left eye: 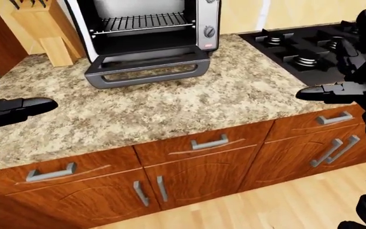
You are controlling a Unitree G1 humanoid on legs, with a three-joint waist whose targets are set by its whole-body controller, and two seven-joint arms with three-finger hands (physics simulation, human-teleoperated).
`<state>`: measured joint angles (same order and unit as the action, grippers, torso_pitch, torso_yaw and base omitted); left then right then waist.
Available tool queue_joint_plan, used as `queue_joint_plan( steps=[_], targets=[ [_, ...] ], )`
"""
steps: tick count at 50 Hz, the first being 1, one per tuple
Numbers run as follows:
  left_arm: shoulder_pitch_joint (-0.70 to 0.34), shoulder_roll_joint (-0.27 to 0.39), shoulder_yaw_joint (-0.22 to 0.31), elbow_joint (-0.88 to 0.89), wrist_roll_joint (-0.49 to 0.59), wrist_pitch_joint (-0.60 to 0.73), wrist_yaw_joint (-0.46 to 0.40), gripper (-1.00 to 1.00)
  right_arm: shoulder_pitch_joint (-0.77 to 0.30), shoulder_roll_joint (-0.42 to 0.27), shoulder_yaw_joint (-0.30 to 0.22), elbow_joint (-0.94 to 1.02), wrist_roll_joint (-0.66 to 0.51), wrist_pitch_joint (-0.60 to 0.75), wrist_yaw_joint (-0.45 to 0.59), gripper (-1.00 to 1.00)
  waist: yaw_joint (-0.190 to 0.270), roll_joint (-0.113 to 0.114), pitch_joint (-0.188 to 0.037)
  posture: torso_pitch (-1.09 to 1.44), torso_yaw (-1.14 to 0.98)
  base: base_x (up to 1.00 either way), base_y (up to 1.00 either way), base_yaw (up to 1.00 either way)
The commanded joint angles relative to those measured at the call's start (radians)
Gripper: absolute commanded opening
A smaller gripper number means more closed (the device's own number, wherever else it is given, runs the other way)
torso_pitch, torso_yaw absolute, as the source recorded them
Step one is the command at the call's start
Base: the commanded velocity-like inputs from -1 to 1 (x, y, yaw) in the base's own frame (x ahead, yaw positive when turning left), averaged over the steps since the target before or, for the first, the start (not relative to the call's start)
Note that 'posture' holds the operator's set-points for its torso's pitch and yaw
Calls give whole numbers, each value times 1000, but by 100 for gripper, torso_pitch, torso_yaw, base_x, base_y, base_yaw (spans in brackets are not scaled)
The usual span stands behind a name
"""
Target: Close the toaster oven door.
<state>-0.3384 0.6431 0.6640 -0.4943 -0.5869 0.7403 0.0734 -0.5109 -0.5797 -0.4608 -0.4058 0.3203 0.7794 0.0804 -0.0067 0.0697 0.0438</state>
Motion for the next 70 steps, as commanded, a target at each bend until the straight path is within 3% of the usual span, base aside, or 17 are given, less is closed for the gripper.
queue_joint_plan(
  steps=[1,3,8,13,14,16,19,23,26,34,38,47,51,60,64,65,70],
  targets=[
    [-15,15,11,-14,3,-22,4,100,-19,-17,-7,-20,3,-23,0,100,4,-5,-20,0,0,12,11,0],
    [-11,13,11,-13,5,-24,3,100,-17,-16,-7,-16,1,-27,0,100,5,5,-12,0,0,12,10,0],
    [-8,11,13,-14,5,-25,2,100,-15,-16,-7,-20,1,-27,0,100,10,-42,-11,0,0,13,10,0],
    [-6,10,15,-15,4,-25,1,100,-16,-15,-8,-26,5,-19,-1,100,16,-142,-24,0,0,13,10,0],
    [-6,10,15,-15,4,-25,1,100,-15,-15,-8,-26,5,-19,-1,100,5,-94,-14,0,0,12,11,0],
    [-6,11,18,-15,3,-24,1,100,-15,-16,-9,-24,4,-21,0,100,6,-114,-15,0,0,13,11,0],
    [-5,11,18,-16,2,-24,2,100,-14,-16,-8,-25,4,-21,0,100,4,-96,-18,0,0,13,10,0],
    [-7,13,19,-16,0,-23,3,100,-16,-17,-9,-25,4,-20,0,100,-2,-47,-1,0,0,13,11,0],
    [-5,13,20,-16,-1,-22,3,100,-16,-18,-10,-24,4,-20,0,100,-13,20,-32,0,0,12,10,0],
    [-6,15,20,-17,-2,-20,4,100,-15,-17,-9,-21,3,-23,0,100,9,-46,-9,0,0,13,10,0],
    [-10,19,20,-18,-6,-17,6,100,-16,-17,-8,-24,4,-20,0,100,15,-120,-17,0,0,12,11,0],
    [-15,23,19,-16,-10,-17,12,100,-26,-23,-9,-23,8,-13,-3,100,3,-71,-6,0,0,13,10,0],
    [-8,20,18,-14,-6,-23,8,100,-22,-22,-8,-21,7,-17,-3,100,-6,20,-22,0,0,13,10,0],
    [-8,20,22,-19,-8,-18,8,100,-16,-19,-7,-25,6,-19,-2,100,11,-50,-9,0,0,13,11,0],
    [-8,22,23,-19,-10,-16,8,100,-18,-19,-7,-28,6,-15,-2,100,16,-131,-21,0,0,13,10,0],
    [-9,23,24,-20,-11,-15,8,100,-17,-18,-7,-28,6,-16,-2,100,11,-103,-16,0,0,14,10,0],
    [-9,25,24,-19,-12,-15,8,100,-17,-18,-8,-28,5,-16,-2,100,5,-97,-17,0,0,13,10,0]
  ],
)
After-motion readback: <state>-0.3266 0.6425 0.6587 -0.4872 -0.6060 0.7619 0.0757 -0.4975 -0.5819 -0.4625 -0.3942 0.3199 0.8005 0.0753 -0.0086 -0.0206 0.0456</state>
